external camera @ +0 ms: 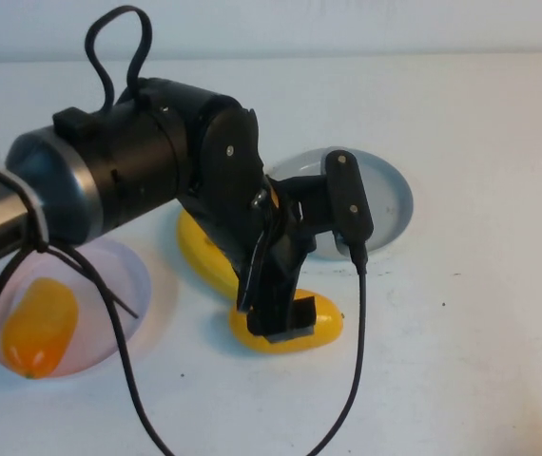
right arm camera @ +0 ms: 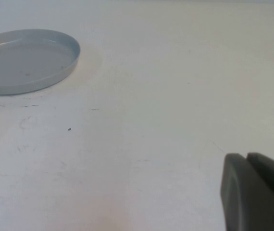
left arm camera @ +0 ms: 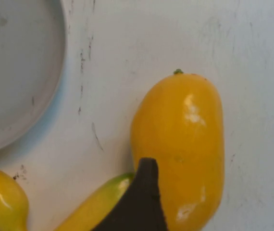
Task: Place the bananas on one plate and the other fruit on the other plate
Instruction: Put one type of fruit in the left plate
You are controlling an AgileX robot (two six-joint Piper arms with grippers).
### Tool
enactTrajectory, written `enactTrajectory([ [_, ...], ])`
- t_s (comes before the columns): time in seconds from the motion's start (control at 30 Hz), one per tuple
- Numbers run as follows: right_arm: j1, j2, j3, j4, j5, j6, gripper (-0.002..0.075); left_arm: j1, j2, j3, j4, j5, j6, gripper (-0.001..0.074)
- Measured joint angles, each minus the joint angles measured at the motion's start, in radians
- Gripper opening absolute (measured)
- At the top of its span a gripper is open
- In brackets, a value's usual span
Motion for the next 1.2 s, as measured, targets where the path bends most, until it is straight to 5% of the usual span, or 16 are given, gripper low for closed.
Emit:
enactTrajectory([
  [1.2,0.000,0.000,0.000,0.000,0.000,0.000,-0.0017,0.000,0.235,0.000,0.048,-0.123,0.041,0.0637],
])
